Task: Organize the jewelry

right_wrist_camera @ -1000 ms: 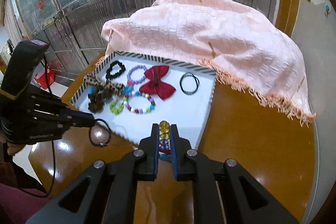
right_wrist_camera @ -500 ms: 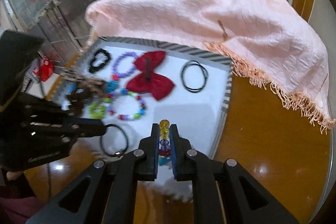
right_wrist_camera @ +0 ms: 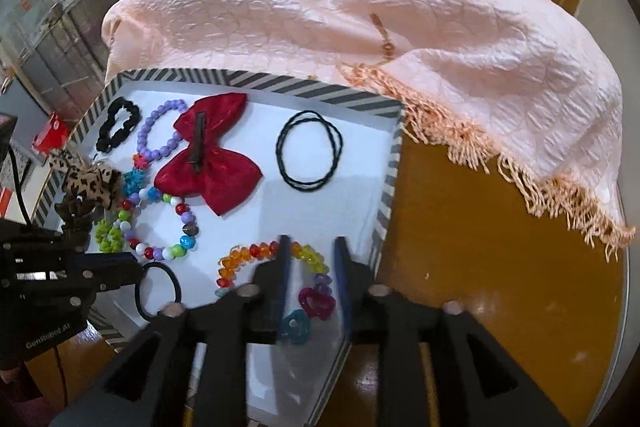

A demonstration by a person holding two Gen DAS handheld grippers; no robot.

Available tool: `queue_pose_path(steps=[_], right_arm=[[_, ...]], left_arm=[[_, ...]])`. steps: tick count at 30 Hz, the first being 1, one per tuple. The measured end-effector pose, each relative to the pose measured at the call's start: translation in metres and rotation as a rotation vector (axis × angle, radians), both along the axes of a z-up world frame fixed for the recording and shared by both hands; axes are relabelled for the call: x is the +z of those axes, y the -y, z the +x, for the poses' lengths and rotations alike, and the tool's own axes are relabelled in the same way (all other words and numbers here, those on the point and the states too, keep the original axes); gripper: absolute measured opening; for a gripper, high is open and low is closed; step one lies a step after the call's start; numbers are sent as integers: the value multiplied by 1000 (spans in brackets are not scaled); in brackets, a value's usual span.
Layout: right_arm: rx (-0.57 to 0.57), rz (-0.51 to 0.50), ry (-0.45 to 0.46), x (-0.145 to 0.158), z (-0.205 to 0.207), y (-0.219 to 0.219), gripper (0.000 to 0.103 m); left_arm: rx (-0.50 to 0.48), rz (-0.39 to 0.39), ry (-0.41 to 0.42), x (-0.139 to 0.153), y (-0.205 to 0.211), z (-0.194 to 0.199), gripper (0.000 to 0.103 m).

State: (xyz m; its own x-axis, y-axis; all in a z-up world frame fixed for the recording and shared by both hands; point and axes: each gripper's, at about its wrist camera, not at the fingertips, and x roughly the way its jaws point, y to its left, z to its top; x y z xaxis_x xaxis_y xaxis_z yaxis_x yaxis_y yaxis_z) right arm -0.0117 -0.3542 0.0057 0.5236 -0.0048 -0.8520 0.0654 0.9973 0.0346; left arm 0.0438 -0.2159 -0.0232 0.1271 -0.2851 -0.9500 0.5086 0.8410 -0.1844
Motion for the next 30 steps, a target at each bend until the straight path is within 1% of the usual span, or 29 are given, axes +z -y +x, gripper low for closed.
queue_pose_path(steps=[1, 3, 5, 9, 12, 17, 18, 20, 23, 27, 30], right_arm=[[-12, 11, 14, 3, -4, 1, 38], [-22, 22, 31, 7, -10, 0, 38], [-31, 30, 49, 13, -19, -2, 38], [-50, 59, 79, 21, -38, -10, 45], [-68, 77, 95, 24, -50, -18, 47], [-132, 98, 136, 28, -67, -30, 49], [-141, 95, 141, 29, -69, -31, 51], [-152, 86, 146, 30, -72, -37, 55], [-161, 82, 149, 32, -75, -45, 59], [-183, 86, 153, 34, -79, -51, 65], [-195, 98, 156, 36, -82, -54, 66]], left_arm=[[4, 0, 3, 1, -1, -1, 9], [19, 1, 11, 4, -5, -3, 10], [34, 2, 22, 9, -9, -6, 10], [60, 16, 77, 21, -19, -13, 10], [75, 24, 105, 28, -28, -17, 10], [109, 19, 139, 37, -46, -24, 10], [118, 18, 148, 40, -49, -27, 10], [126, 16, 163, 43, -52, -30, 10], [137, 19, 201, 50, -55, -37, 10], [150, 22, 247, 59, -57, -44, 10], [153, 27, 285, 65, -60, -49, 10]])
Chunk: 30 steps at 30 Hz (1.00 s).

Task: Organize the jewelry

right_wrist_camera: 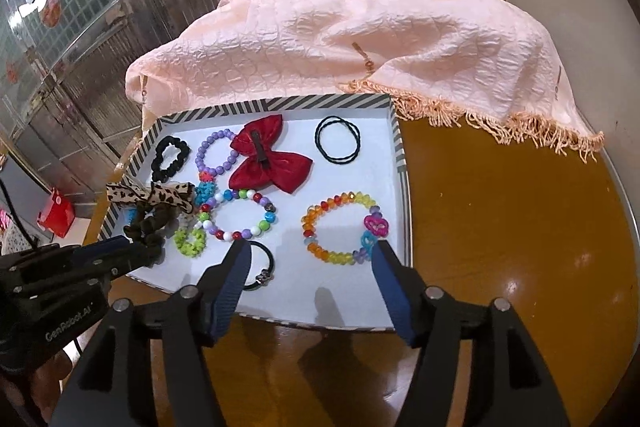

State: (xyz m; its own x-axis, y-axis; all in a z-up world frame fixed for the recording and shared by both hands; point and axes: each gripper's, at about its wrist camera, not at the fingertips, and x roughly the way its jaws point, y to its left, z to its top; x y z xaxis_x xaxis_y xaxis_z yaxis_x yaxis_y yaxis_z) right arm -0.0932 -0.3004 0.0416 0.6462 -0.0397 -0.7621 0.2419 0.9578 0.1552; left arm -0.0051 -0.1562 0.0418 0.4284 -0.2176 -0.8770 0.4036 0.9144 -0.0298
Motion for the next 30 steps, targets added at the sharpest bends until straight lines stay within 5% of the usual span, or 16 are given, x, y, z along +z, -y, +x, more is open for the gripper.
queue_pose_path(steps=[30], right_arm=[[12, -3, -13, 5, 4, -18, 72]], left_arm=[[29, 24, 60, 12, -13, -10, 10]])
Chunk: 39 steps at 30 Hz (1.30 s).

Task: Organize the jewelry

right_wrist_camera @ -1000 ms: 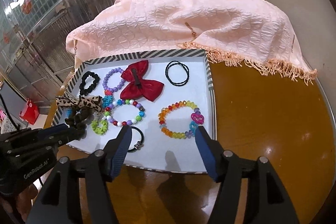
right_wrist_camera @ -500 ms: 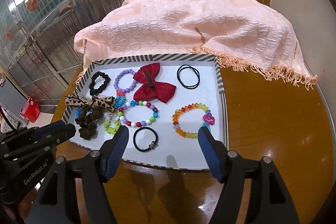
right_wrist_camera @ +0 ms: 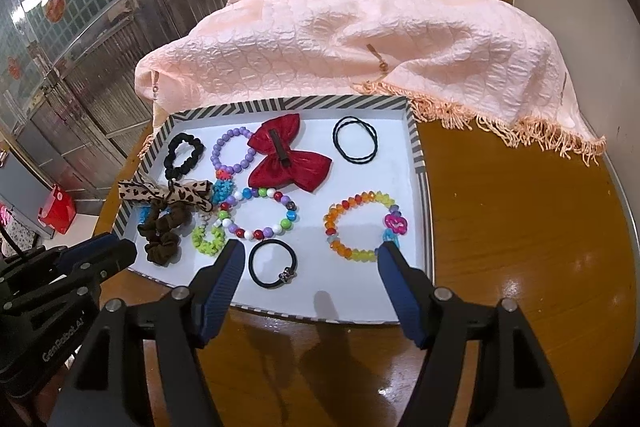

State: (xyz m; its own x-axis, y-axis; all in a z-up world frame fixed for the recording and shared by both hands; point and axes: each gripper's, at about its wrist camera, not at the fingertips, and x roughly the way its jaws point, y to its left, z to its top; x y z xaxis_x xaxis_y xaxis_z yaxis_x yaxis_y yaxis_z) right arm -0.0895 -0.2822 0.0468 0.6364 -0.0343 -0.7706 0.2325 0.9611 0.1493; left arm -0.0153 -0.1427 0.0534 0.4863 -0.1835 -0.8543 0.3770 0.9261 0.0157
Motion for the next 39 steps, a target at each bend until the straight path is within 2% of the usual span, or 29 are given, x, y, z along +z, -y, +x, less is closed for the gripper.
queue_pose_path(steps=[39], right_arm=[[64, -14, -27, -4, 15, -15, 72]], left_arm=[[13, -7, -1, -3, -8, 5, 10]])
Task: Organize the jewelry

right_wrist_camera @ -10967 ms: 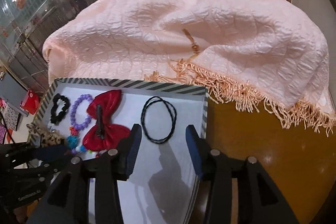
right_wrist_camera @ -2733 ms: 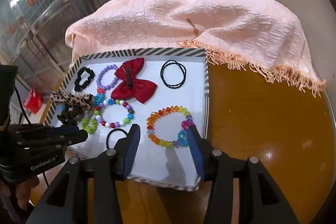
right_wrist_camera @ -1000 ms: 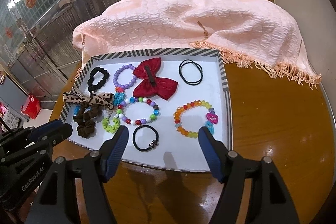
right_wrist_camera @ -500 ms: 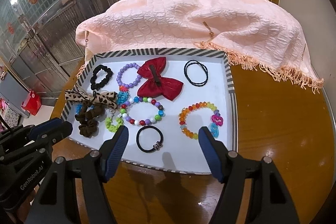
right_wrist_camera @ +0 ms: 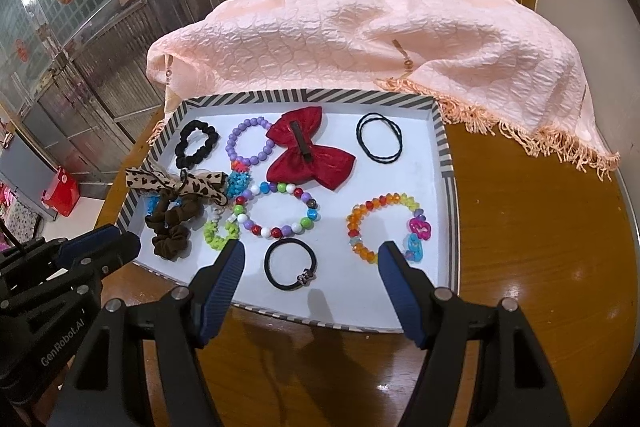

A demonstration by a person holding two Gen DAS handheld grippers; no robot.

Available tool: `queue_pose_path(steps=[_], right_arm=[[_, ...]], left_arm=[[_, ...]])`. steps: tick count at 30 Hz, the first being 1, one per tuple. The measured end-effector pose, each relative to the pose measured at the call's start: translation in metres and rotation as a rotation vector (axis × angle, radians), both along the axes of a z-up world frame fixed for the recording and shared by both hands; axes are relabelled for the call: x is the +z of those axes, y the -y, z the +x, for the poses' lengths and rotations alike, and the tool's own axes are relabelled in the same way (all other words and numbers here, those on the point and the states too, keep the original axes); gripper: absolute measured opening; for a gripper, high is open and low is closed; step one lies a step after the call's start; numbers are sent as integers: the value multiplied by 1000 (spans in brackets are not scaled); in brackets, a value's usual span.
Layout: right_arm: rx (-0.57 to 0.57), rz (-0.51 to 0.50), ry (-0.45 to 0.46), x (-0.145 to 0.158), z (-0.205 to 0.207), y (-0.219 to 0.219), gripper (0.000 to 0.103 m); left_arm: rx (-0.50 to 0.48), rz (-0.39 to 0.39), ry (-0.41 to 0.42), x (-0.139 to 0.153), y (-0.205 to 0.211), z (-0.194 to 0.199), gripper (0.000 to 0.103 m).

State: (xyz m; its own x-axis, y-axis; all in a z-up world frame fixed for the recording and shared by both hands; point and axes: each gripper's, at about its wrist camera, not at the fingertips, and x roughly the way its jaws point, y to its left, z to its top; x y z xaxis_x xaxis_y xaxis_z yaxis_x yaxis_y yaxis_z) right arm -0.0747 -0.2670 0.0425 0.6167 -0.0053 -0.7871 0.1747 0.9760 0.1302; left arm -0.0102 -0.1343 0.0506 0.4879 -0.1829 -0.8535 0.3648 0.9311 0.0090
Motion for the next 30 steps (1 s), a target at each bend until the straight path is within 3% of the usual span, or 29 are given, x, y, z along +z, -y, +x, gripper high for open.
queue_pose_path(steps=[30], right_arm=[[12, 7, -17, -5, 1, -1, 72]], left_arm=[[-12, -7, -10, -5, 1, -2, 10]])
